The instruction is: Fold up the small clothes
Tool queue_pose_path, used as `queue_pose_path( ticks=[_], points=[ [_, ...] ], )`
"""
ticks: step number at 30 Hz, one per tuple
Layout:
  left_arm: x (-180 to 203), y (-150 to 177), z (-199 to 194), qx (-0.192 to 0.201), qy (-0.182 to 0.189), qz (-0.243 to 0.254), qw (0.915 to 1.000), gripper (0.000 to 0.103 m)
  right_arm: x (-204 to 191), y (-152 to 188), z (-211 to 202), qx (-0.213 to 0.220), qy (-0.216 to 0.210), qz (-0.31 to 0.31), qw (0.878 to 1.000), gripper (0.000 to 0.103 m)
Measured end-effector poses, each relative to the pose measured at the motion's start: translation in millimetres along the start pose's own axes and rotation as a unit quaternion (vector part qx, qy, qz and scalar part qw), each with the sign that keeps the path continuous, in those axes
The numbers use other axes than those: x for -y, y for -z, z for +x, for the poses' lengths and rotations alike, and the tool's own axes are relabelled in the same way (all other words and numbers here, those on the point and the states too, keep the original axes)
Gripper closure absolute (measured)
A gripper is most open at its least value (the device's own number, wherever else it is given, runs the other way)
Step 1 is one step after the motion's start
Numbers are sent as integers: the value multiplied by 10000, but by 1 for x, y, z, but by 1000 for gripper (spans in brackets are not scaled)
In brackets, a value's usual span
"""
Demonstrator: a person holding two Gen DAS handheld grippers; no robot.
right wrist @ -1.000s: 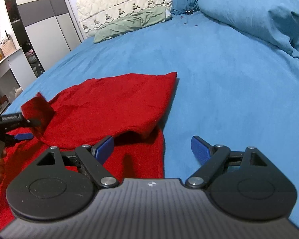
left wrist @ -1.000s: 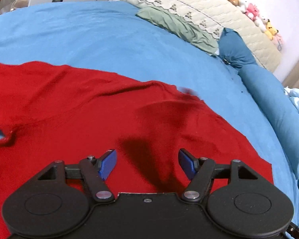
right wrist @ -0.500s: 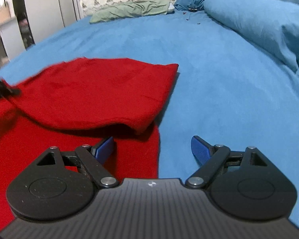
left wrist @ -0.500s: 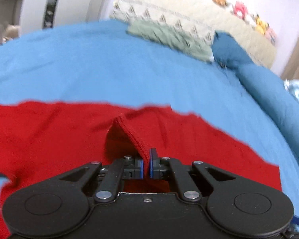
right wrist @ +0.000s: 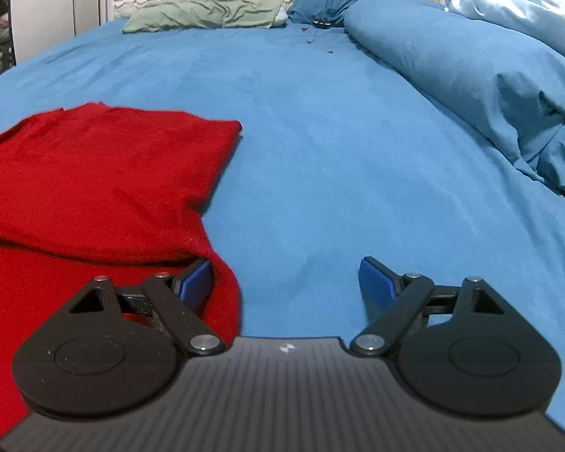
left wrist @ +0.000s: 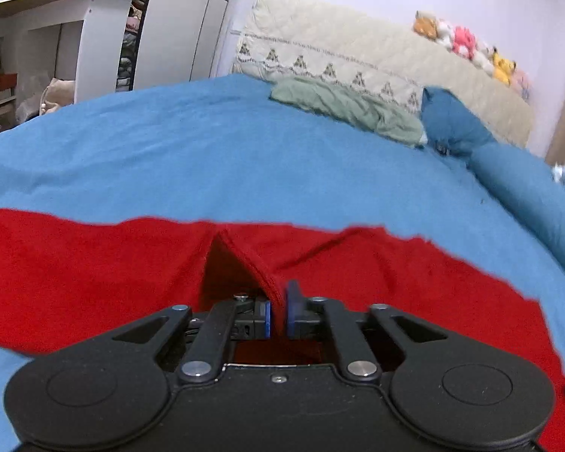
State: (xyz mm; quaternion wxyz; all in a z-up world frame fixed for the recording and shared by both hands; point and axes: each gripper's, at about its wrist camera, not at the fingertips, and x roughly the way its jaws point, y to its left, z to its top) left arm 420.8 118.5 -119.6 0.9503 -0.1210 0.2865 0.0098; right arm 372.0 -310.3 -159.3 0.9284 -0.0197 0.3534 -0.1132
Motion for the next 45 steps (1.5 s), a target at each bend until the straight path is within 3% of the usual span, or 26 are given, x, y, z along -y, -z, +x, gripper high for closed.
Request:
queue_pose_path(
  ticks=[5, 7, 8, 11, 12, 14, 17, 20, 22, 24, 26, 31, 34, 37, 42, 45],
  points=[
    [-17, 15, -16, -330, -439, 381, 9978, 67, 1, 0, -6, -86, -3, -229, 9997, 4],
    [-22, 20, -27, -548, -363, 456, 9968, 61, 1, -2, -13, -163, -8, -258, 9995, 4],
    [-21, 21, -38, -557, -183, 552, 9968, 53, 0, -3, -21, -162, -75, -249, 9995, 4],
    [-5, 19, -57, -223, 15, 894, 9957, 18, -9, -12, -44, 180, -734, -229, 9969, 3],
    [2, 15, -57, -142, 85, 921, 9956, 12, -16, -16, -46, 252, -956, -226, 9948, 3],
    [14, 9, -46, -126, 239, 933, 9953, 11, -35, -23, -42, 296, -1368, -245, 9899, 3],
    [28, 2, -17, -206, 290, 919, 9951, 11, -56, -27, -23, 250, -1606, -99, 9867, 3],
    [30, 2, 6, -355, 345, 1007, 9937, 11, -58, -22, -2, 129, -1691, 130, 9854, 3],
    [28, 4, 28, -712, 191, 1092, 9913, 11, -53, -14, 10, -49, -1666, 220, 9858, 3],
    [19, 6, 42, -906, 166, 1102, 9896, 11, -46, -9, 6, 68, -1774, 267, 9837, 3],
    [11, 8, 46, -800, 182, 1101, 9905, 9, -45, -8, 3, 52, -1801, 137, 9835, 3],
    [-10, -7, 50, -875, 445, -50, 9952, 4, -46, 0, 1, 67, -1771, -31, 9842, 3],
    [-12, -11, 37, -936, 458, -187, 9944, 4, -49, 0, 1, 89, -1735, 33, 9848, 3],
    [-6, -21, 5, -781, 292, 91, 9965, 4, -51, -3, -9, 51, -1683, -6, 9857, 3],
    [-13, -38, -59, -666, -589, 73, 9960, 4, -55, -25, -43, 86, -1694, 28, 9855, 3],
    [-25, -48, -99, -377, -714, -55, 9967, 3, -64, -43, -67, -9, -1747, 20, 9846, 2]
  ],
)
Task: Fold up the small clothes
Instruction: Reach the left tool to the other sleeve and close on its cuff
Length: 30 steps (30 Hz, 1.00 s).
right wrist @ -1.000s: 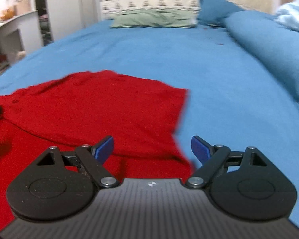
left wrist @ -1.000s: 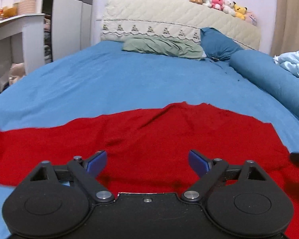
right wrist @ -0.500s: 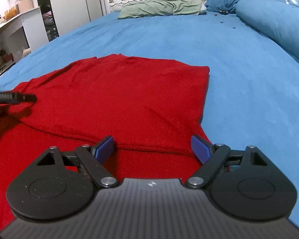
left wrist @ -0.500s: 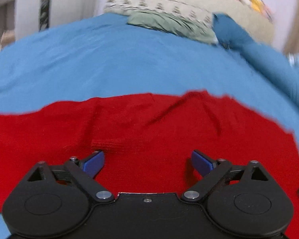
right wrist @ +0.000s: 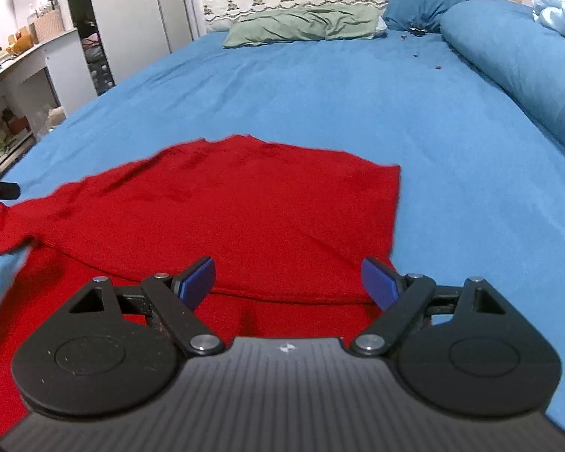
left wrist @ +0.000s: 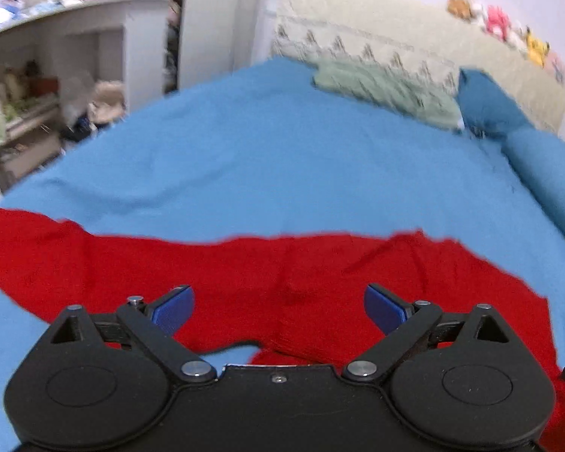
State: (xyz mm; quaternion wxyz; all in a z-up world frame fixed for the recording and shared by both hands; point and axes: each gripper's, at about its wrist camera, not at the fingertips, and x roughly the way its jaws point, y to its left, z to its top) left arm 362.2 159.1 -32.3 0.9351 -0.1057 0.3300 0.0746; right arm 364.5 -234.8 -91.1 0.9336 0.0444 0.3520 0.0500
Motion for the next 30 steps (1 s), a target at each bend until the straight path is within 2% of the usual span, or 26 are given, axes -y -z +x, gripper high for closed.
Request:
queue_pose_path(
  ticks=[3, 8, 14, 16, 19, 21, 22, 23, 25, 27, 30],
  points=[
    [-16, -7, -28, 225, -207, -24, 9995, 0, -28, -15, -18, -20, -77, -194, 9998, 0],
    [-57, -19, -47, 326, -256, -360, 9985, 0, -77, -29, -36, 76, -294, -463, 9985, 0],
    [-137, -13, -42, 340, -578, -853, 9941, 0, -123, -28, -26, -32, -589, -426, 9973, 0],
    [-170, -6, -30, 280, -717, -1199, 9898, 0, -134, -26, -20, -82, -667, -394, 9970, 0],
    [-227, 16, -9, 237, -809, -1900, 9782, 5, -149, -25, -5, -212, -792, -364, 9960, 0],
    [-257, 29, 7, 90, -688, -2316, 9703, 19, -155, -25, 4, -285, -834, -355, 9955, 0],
    [-268, 33, 15, 3, -606, -2493, 9665, 22, -158, -24, 8, -310, -842, -364, 9953, 0],
    [-277, 38, 25, -84, -505, -2671, 9623, 27, -161, -24, 13, -336, -846, -377, 9951, 0],
    [-286, 44, 38, -101, -471, -2889, 9561, 28, -165, -22, 19, -355, -840, -388, 9951, 0],
    [-285, 45, 43, 158, -457, -2959, 9540, 28, -166, -20, 25, -364, -857, -398, 9949, 0],
    [-283, 38, 53, 303, -504, -3015, 9517, 29, -167, -17, 30, -388, -892, -419, 9944, 0]
  ],
)
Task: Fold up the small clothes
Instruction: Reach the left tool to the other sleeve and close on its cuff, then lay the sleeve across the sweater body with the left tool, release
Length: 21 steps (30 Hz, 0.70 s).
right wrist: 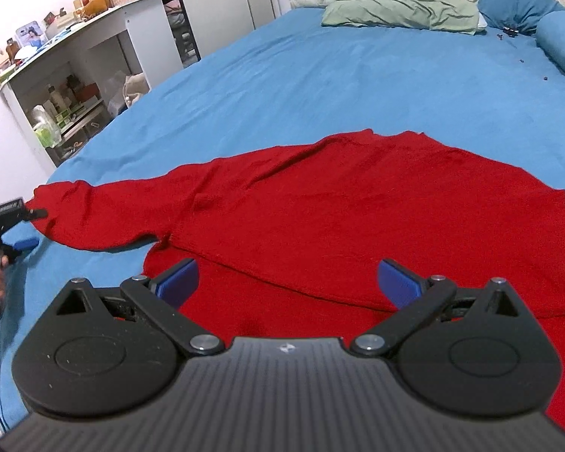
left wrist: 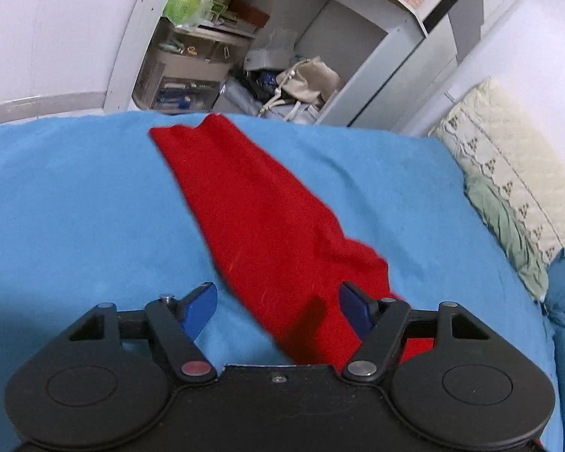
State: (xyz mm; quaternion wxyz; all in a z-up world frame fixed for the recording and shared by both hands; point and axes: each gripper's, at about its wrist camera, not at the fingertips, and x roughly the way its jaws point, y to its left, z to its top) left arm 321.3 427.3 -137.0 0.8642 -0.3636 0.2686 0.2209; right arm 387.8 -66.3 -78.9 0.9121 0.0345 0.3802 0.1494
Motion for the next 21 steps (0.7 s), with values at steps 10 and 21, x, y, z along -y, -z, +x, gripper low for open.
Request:
queue_pose_path(
  ticks=[10, 21],
  points=[
    [37, -4, -4, 300, -108, 472, 9984, 93, 14, 4, 3, 125, -74, 194, 9997, 0],
    [244, 71, -70, 735, 1787, 2478, 9493, 93, 61, -3, -51, 580, 145, 345, 9976, 0]
  ],
)
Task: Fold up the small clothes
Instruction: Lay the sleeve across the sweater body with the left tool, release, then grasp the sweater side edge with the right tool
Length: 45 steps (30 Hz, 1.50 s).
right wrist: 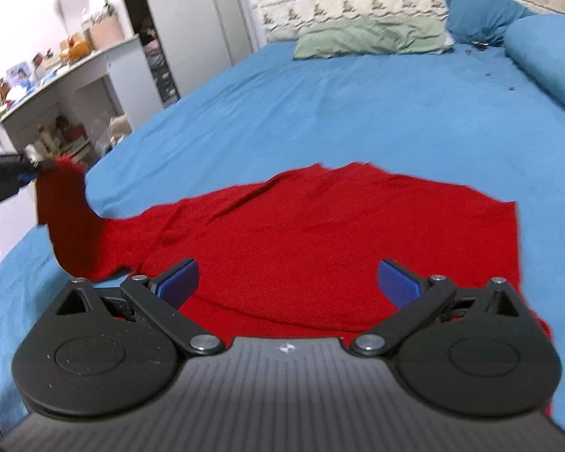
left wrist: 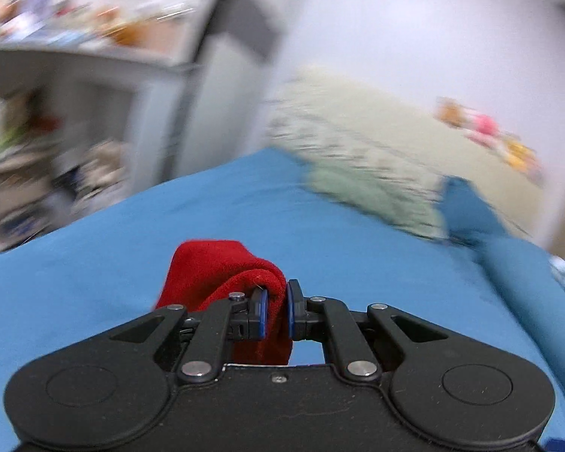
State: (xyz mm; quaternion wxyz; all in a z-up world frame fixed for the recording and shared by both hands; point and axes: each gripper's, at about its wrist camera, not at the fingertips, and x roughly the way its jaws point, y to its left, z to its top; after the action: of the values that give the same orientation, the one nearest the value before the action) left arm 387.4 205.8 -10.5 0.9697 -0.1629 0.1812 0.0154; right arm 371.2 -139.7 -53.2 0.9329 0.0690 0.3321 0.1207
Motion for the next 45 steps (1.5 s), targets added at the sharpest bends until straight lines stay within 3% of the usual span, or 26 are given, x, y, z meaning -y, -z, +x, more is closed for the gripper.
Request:
queue_pose_path(
  ticks=[4, 8, 13, 16, 17, 18, 19, 21, 23, 26, 29, 32, 35, 39, 40, 41, 42, 45],
  points=[
    [97, 35, 27, -300, 684, 695, 9948, 93, 24, 0, -19, 168, 162, 111, 9997, 0],
    [159, 106, 61, -1034, 842, 1198, 9838, 92, 50, 9, -25, 208, 363, 365, 9985, 0],
    [163, 179, 87, -2006, 693, 1537, 9651, 92, 64, 30, -18, -93, 551, 347, 9978, 0],
    [166, 185, 86, -1981, 705, 1816, 9606, 89, 69, 39, -12, -246, 541, 384, 9975, 0],
    [168, 183, 83, -1985, 718, 1851, 9598, 82, 69, 41, -9, -277, 540, 404, 9973, 0],
    [168, 177, 79, -1980, 712, 1854, 9599, 66, 69, 41, -8, -283, 539, 421, 9973, 0],
    [165, 170, 74, -1941, 703, 1839, 9610, 56, 68, 39, -8, -255, 528, 428, 9974, 0],
    [154, 155, 50, -1677, 643, 1726, 9685, 21, 65, 34, -12, -113, 471, 397, 9980, 0],
    [135, 142, 26, -1456, 518, 1670, 9738, 6, 59, 23, -14, 51, 418, 292, 9987, 0],
    [101, 130, 6, -1254, 26, 1692, 9776, 6, 39, 7, -7, 92, 338, -74, 9994, 0],
    [65, 135, 1, -1182, -450, 1500, 9806, 6, 14, 1, 23, -349, 237, -387, 9984, 0],
    [34, 142, 13, -1420, -656, 1031, 9823, 7, -10, 4, 65, -721, 198, -526, 9958, 0],
    [25, 141, 31, -1508, -752, 876, 9818, 7, -30, 9, 102, -828, 459, -665, 9933, 0],
    [5, 150, 40, -1673, -866, 846, 9784, 7, -47, 13, 138, -683, 928, -1042, 9879, 0],
    [2, 153, 40, -1720, -915, 855, 9771, 7, -49, 14, 143, -643, 1013, -1100, 9867, 3],
    [-2, 154, 43, -1767, -961, 818, 9761, 7, -47, 14, 145, -600, 1055, -1076, 9868, 13],
    [-5, 152, 39, -1753, -938, 750, 9772, 7, -43, 12, 143, -487, 1111, -936, 9882, 19],
    [-13, 147, 25, -1683, -864, 536, 9805, 7, -16, 10, 123, -12, 1198, -102, 9927, 20]
  ],
)
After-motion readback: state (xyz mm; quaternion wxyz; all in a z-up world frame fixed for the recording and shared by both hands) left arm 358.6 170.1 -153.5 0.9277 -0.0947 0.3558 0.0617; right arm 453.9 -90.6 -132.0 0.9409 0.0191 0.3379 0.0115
